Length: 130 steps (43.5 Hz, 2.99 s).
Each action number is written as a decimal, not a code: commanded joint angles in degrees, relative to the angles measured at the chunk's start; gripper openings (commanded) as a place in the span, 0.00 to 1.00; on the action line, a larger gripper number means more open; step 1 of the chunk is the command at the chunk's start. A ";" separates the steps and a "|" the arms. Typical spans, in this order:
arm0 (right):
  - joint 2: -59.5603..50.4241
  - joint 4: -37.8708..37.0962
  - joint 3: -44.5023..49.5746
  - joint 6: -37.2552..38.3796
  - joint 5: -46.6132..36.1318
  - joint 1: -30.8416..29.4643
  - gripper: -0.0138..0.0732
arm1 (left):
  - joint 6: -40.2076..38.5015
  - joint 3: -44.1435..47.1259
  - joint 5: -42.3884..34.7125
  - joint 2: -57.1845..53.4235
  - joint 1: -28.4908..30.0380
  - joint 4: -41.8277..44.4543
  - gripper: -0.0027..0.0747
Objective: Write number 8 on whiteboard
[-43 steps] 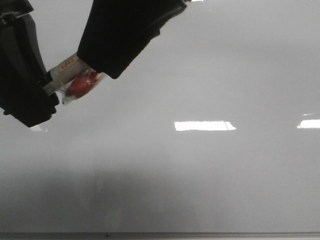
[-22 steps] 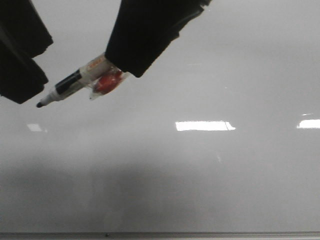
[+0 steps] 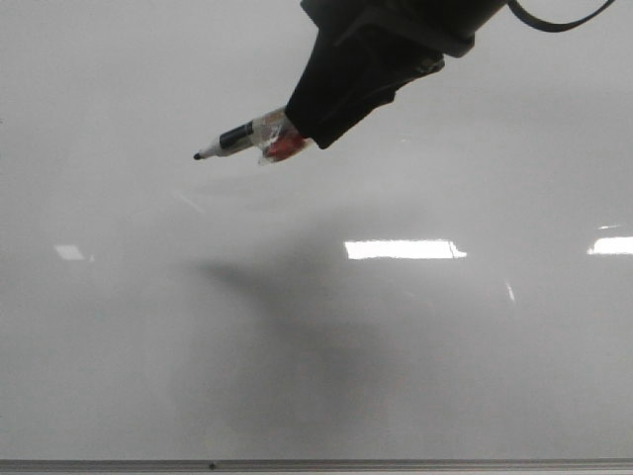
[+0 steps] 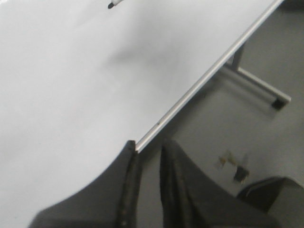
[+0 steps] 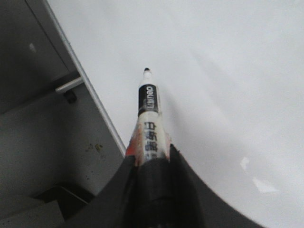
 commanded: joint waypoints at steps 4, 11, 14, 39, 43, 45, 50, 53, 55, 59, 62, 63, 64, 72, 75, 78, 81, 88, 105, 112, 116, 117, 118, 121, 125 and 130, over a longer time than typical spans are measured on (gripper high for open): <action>0.91 4.61 -1.52 0.03 -8.59 -0.38 0.09 | -0.80 2.97 -8.15 -9.81 0.27 -5.89 0.01; 4.08 6.80 -2.15 0.03 -15.22 -0.38 0.09 | -0.80 3.51 -8.48 -15.33 0.27 -5.91 0.01; 5.55 6.86 -2.95 0.03 -16.45 -0.38 0.09 | -0.80 3.51 -8.58 -15.88 0.27 -5.91 0.01; 13.50 2.85 -6.11 0.03 -8.75 -1.02 0.09 | -0.80 3.51 -8.58 -15.88 0.27 -5.91 0.01; 12.77 2.85 -4.55 0.16 -8.72 -1.98 0.09 | -0.80 3.51 -8.58 -15.88 0.27 -5.91 0.01; 12.25 2.85 -3.05 0.61 -8.93 -2.62 0.09 | -0.80 3.51 -8.58 -15.88 0.27 -5.91 0.01; 10.33 2.97 1.90 1.03 -10.52 -4.42 0.09 | -0.80 3.51 -8.58 -15.88 0.27 -5.91 0.01; 9.81 2.94 4.65 1.03 -10.83 -4.49 0.09 | -0.80 3.51 -8.58 -15.88 0.27 -5.91 0.01; 10.05 2.99 6.17 1.03 -10.83 -4.27 0.09 | -0.80 3.51 -8.58 -15.88 0.27 -5.91 0.01; 11.52 3.05 7.65 1.03 -11.32 -2.65 0.09 | -0.80 3.51 -8.61 -15.88 0.27 -5.91 0.01; 13.23 3.59 7.28 1.03 -12.65 -0.92 0.09 | -0.80 3.51 -8.71 -15.88 0.27 -5.91 0.01; 13.65 3.73 7.00 1.03 -13.19 -0.30 0.09 | -0.80 3.51 -8.71 -15.88 0.27 -5.91 0.01; 14.15 4.05 6.49 1.03 -13.54 0.51 0.09 | -0.80 3.51 -8.71 -15.88 0.27 -5.91 0.01; 18.32 6.23 -0.05 1.03 -13.86 4.62 0.09 | -0.80 3.51 -8.83 -15.88 0.27 -5.91 0.01; 18.47 7.76 -1.55 1.03 -14.28 4.68 0.09 | -0.80 3.51 -8.83 -15.88 0.27 -5.91 0.01; 17.65 8.03 -1.70 1.03 -14.76 4.35 0.09 | -0.80 3.51 -8.83 -15.88 0.27 -5.79 0.01; 16.55 8.03 -1.63 1.07 -14.51 3.26 0.09 | -0.80 3.51 -8.83 -15.88 0.27 -5.79 0.01; 13.07 8.03 -1.51 1.14 -11.77 -1.81 0.09 | -0.80 3.51 -8.86 -15.88 0.27 -5.68 0.01; 11.82 7.79 -8.53 1.09 -10.17 -4.30 0.09 | -0.80 3.51 -9.09 -15.88 0.27 -5.68 0.01; 14.29 5.81 -11.74 1.09 -4.74 -1.46 0.09 | -0.80 3.51 -9.09 -15.88 0.27 -5.68 0.01; 11.97 3.28 -11.54 1.09 -3.04 -0.46 0.09 | -0.80 3.51 -9.09 -15.88 0.27 -5.68 0.01; 10.82 2.25 -11.55 1.09 -2.80 -0.13 0.09 | -0.80 3.51 -9.09 -15.88 0.27 -5.68 0.01; 9.86 0.73 -11.55 1.09 -2.41 0.14 0.09 | -0.80 3.51 -8.83 -15.88 0.27 -5.86 0.01; 6.50 -5.28 -11.60 1.03 -0.68 1.48 0.09 | -0.80 3.38 -9.01 -15.57 0.27 -5.82 0.01; 2.85 -16.93 -12.51 1.03 2.81 4.38 0.09 | 0.27 0.78 -7.59 -11.64 0.27 -1.97 0.04; 1.10 -28.71 -14.74 1.03 7.59 9.06 0.09 | 8.00 -6.83 -3.10 -1.45 0.27 0.77 0.25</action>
